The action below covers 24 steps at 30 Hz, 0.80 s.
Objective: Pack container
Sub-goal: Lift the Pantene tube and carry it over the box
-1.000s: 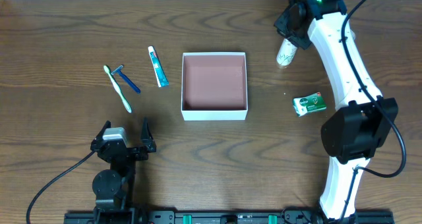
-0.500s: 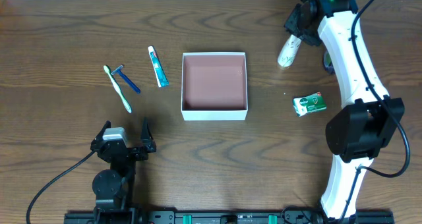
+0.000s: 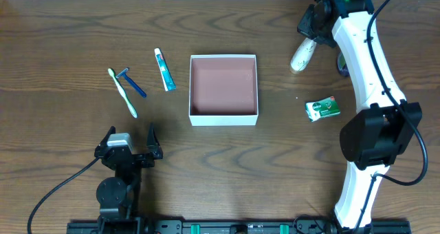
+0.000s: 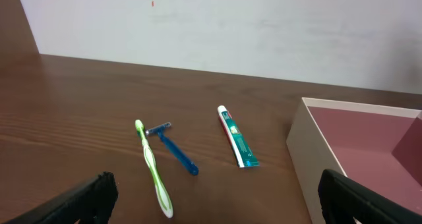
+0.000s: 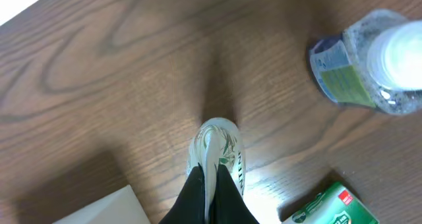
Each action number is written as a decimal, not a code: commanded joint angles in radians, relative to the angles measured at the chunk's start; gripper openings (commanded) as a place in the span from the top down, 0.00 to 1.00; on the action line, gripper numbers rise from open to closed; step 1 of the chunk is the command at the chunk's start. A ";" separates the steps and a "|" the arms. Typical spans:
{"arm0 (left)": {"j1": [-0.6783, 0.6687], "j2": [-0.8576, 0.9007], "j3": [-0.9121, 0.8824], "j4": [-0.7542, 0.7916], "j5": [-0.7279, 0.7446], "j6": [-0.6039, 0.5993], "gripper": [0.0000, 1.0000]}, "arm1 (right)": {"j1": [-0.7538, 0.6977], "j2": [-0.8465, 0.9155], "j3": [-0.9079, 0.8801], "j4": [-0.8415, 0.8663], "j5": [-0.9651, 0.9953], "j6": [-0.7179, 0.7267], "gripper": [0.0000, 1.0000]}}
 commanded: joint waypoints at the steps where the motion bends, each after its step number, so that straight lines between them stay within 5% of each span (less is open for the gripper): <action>1: 0.005 -0.006 -0.018 -0.037 -0.008 0.017 0.02 | -0.002 -0.003 0.014 0.007 0.003 -0.110 0.99; 9: 0.005 -0.006 -0.018 -0.037 -0.009 0.017 0.02 | 0.005 -0.058 0.155 -0.061 -0.089 -0.327 0.99; 24: 0.005 -0.006 -0.018 -0.037 -0.009 0.017 0.02 | 0.208 -0.180 0.328 -0.179 -0.089 -0.404 0.99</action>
